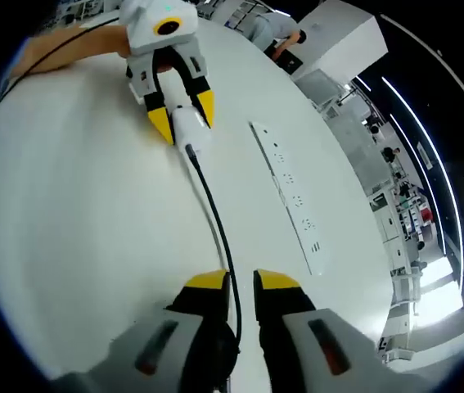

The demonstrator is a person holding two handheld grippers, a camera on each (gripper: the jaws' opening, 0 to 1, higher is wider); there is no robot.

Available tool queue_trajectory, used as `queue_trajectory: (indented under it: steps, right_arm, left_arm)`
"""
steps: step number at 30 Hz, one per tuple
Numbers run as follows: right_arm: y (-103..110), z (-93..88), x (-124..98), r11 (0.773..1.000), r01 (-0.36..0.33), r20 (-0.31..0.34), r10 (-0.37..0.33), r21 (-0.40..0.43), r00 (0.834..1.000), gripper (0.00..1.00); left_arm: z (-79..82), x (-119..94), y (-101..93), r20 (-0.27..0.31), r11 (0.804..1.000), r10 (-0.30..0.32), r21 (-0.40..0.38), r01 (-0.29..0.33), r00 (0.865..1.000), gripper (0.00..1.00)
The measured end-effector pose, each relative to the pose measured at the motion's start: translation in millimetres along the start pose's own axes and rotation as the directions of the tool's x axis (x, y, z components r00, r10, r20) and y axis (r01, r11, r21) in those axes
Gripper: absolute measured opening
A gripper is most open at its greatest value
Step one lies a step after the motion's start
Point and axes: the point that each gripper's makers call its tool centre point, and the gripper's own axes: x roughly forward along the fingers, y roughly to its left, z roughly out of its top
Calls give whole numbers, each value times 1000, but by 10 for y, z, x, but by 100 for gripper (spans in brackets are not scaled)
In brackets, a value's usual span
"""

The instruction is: Plug the desk Type‑C cable into the charger adapter.

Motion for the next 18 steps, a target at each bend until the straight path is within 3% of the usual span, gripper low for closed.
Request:
queue_trajectory:
  steps: [5,13,18]
  right_arm:
    - [-167,-219,-119,997,-14,-9,14,71,1000,19]
    - [19,-434,-94,982,-139,-46,146,127,988,24]
    - [93,-523,-47,982,-152,-87,162,112,983,25]
  left_arm:
    - [-52,-35,68,-12,1000,27,-8,-27,1000,30]
    - [-102,-86,117,-18,999,48,-21,-49,999,30]
    - [-117,-114,121,-24,998,59,-11,-59,998,30]
